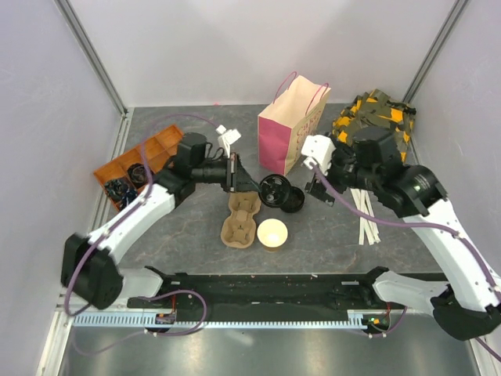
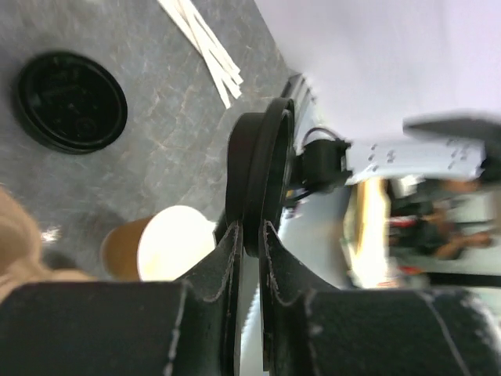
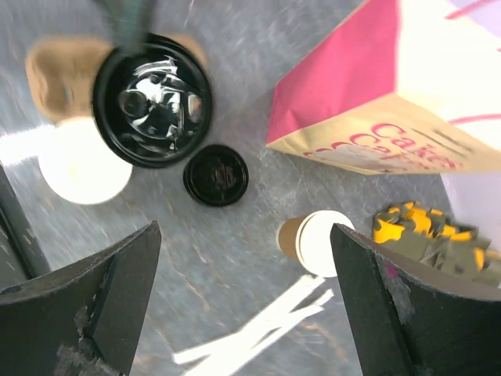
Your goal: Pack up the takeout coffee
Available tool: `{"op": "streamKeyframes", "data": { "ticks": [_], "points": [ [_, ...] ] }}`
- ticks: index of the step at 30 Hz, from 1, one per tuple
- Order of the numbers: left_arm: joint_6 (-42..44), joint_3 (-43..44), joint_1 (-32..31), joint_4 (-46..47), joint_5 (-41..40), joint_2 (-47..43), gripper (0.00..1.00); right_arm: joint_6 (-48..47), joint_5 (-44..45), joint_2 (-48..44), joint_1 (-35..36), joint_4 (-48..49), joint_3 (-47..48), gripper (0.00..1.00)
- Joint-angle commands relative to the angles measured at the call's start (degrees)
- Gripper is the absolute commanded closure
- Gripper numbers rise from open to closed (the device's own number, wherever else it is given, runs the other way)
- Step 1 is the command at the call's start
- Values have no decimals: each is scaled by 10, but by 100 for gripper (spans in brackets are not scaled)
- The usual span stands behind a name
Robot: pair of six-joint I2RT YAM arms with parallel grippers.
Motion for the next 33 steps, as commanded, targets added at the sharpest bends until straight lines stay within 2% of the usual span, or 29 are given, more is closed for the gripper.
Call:
{"op": "streamKeyframes", "data": {
  "ticks": [1, 5, 6, 8, 9, 11, 12, 13, 15, 18, 20, 24, 27, 30, 33],
  "points": [
    [286, 40, 2, -163, -70, -139, 98, 190, 35, -42, 2, 40, 16, 2],
    [490, 42, -11, -192, -149, -242, 98, 291, 30, -59, -2, 47, -21, 2],
    [586, 31, -15, -193, -176, -262, 98, 308, -8, -63, -25, 50, -27, 2],
    [688, 11, -29, -193, -203, -321, 98, 369, -42, -67, -54, 64, -43, 2],
    [802, -25, -34, -191, -209, -343, 98, 380, -67, -65, -76, 66, -45, 2],
    [926, -80, -48, -155, -204, -431, 98, 433, -129, -53, -95, 77, -49, 2],
    [1050, -148, -48, -137, -191, -467, 98, 444, -153, -48, -110, 81, -48, 2],
    [1112, -185, -48, -92, -177, -527, 98, 452, -198, -43, -115, 84, -48, 2],
    [1244, -279, -48, -43, -126, -581, 98, 452, -242, -25, -119, 91, -50, 2],
    [1333, -343, -48, 14, -51, -632, 98, 447, -300, -12, -120, 88, -72, 2],
    [1360, -352, -48, 16, 1, -643, 98, 452, -344, -11, -120, 99, -101, 2],
    [1475, -394, -48, 17, 63, -641, 98, 448, -416, 0, -120, 120, -147, 2],
    [1538, -426, -48, 17, 103, -637, 98, 455, -460, 26, -119, 132, -168, 7],
    [1568, -434, -48, 17, 125, -623, 98, 463, -457, 46, -120, 132, -158, 18],
    [1581, -421, -48, 20, 103, -600, 98, 493, -434, 43, -115, 149, -154, 21]
  ]
}}
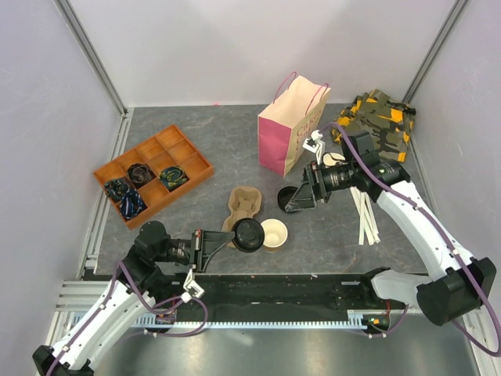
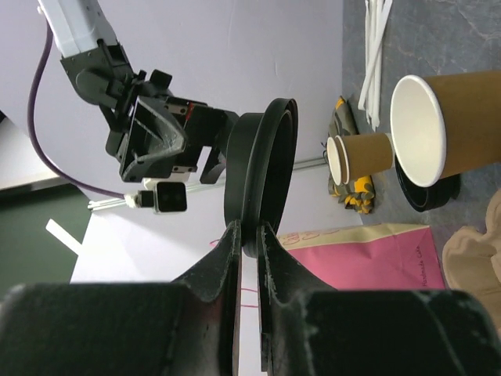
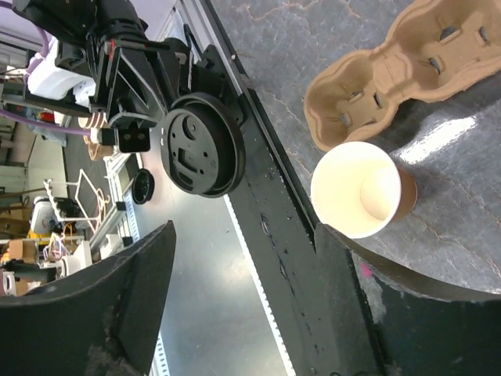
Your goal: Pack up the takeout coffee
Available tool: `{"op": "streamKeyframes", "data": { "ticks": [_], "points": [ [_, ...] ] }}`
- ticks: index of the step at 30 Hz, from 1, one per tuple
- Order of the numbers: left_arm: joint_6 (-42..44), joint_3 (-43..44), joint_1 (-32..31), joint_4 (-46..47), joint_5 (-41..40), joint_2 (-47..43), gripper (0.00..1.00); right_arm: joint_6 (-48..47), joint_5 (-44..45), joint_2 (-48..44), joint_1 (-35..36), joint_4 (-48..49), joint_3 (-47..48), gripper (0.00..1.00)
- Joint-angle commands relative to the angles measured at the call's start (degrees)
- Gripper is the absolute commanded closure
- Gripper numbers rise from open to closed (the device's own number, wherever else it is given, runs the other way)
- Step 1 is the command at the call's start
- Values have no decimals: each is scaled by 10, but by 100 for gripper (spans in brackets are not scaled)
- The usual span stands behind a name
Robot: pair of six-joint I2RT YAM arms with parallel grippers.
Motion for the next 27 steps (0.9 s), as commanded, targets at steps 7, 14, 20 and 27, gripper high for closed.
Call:
{"op": "streamKeyframes", "data": {
  "ticks": [7, 14, 20, 27],
  "points": [
    [148, 14, 0, 80, 47, 72, 98, 12, 20, 8, 58, 92, -13, 25],
    [166, 19, 0, 80, 65, 91, 98, -69, 79, 27, 119, 66, 27, 39],
    [206, 24, 0, 80, 31, 136, 98, -65, 118, 15, 132, 21, 5, 45],
    [235, 1, -1, 180, -59, 193, 98, 93, 294, -8, 129, 68, -26, 39]
  ]
}}
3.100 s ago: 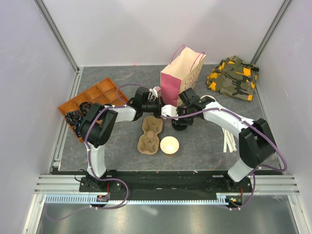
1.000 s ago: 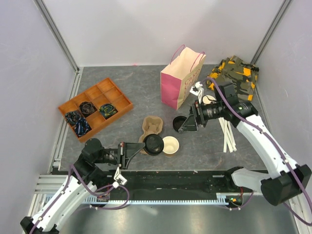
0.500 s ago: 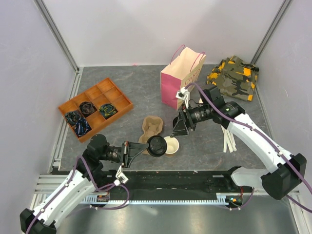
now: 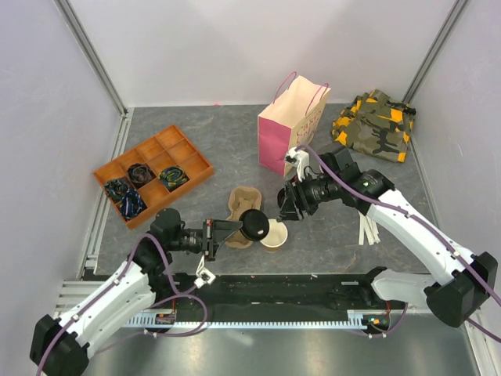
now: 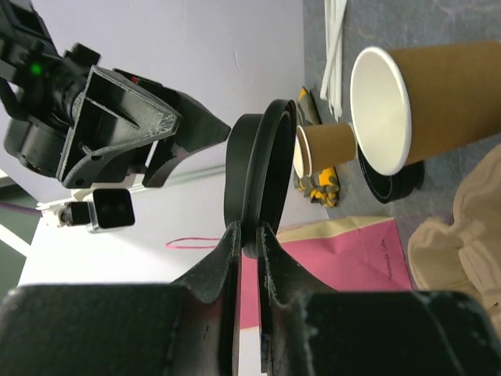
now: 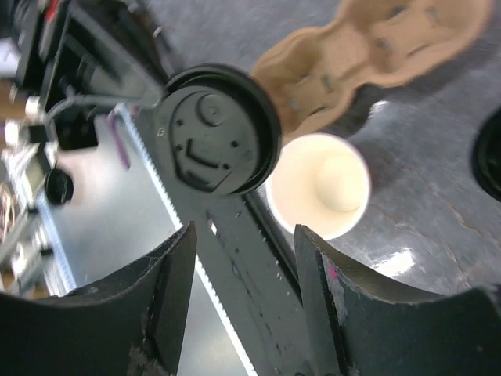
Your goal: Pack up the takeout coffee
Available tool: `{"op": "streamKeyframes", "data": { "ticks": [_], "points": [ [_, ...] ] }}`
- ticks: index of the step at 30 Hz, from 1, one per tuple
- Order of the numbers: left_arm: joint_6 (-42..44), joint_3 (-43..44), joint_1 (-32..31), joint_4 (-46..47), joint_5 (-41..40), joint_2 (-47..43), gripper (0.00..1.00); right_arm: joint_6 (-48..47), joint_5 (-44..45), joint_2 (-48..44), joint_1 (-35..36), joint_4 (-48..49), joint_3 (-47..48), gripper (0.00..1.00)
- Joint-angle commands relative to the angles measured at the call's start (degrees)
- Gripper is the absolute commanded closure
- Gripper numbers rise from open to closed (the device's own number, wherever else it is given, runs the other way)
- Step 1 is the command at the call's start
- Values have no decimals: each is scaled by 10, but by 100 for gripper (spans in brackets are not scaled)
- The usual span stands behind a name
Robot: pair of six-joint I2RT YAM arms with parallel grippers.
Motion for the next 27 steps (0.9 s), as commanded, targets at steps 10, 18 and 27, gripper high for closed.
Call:
{"op": "streamKeyframes", "data": {
  "ticks": [10, 18, 27],
  "points": [
    [226, 10, -2, 120, -113, 52, 98, 337, 49, 58, -15, 55, 32, 42],
    [238, 12, -2, 162, -146, 89, 98, 374, 34, 94, -14, 61, 33, 50],
    [251, 16, -2, 179, -147, 117, 98, 413, 39, 100, -14, 91, 4, 54]
  ]
}}
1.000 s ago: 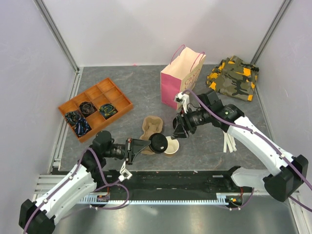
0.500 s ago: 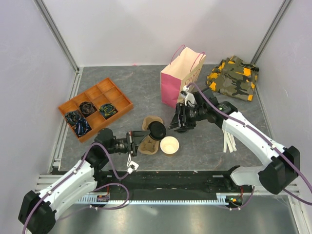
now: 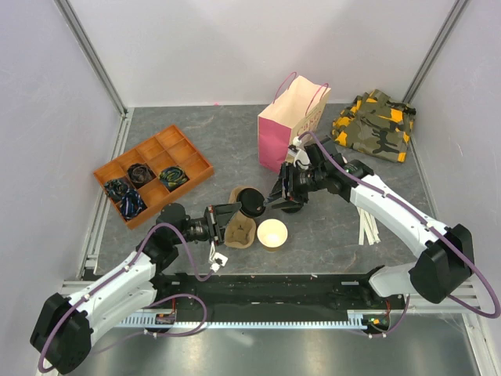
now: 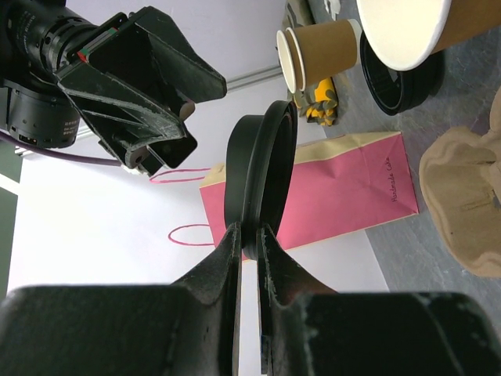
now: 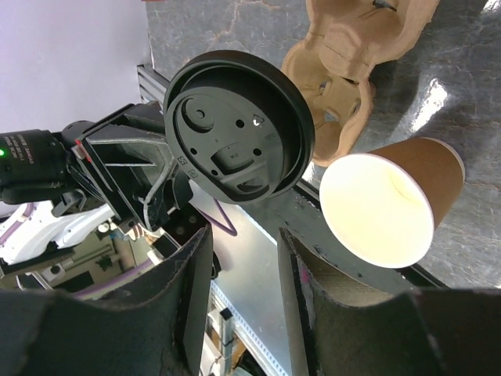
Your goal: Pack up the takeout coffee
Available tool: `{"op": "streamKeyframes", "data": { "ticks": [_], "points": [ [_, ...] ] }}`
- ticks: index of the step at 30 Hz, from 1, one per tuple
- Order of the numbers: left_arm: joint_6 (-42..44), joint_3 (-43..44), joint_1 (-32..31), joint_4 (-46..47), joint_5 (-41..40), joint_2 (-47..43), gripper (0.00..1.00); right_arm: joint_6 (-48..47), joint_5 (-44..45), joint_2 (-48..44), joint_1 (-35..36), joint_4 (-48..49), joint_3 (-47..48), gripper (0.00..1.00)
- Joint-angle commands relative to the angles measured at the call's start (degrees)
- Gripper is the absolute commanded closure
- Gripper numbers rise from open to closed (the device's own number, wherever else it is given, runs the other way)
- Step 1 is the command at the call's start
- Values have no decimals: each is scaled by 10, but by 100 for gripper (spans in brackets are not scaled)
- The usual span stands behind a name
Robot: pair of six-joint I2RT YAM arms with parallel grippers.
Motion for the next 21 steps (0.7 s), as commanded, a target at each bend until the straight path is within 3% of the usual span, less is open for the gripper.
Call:
{"op": "streamKeyframes", "data": {
  "ticks": [1, 21],
  "points": [
    [249, 18, -2, 39, -2, 15, 98, 40, -2, 5, 1, 25, -12, 54],
    [263, 38, -8, 52, -12, 49, 98, 94, 34, 65, -7, 23, 5, 66]
  ]
}}
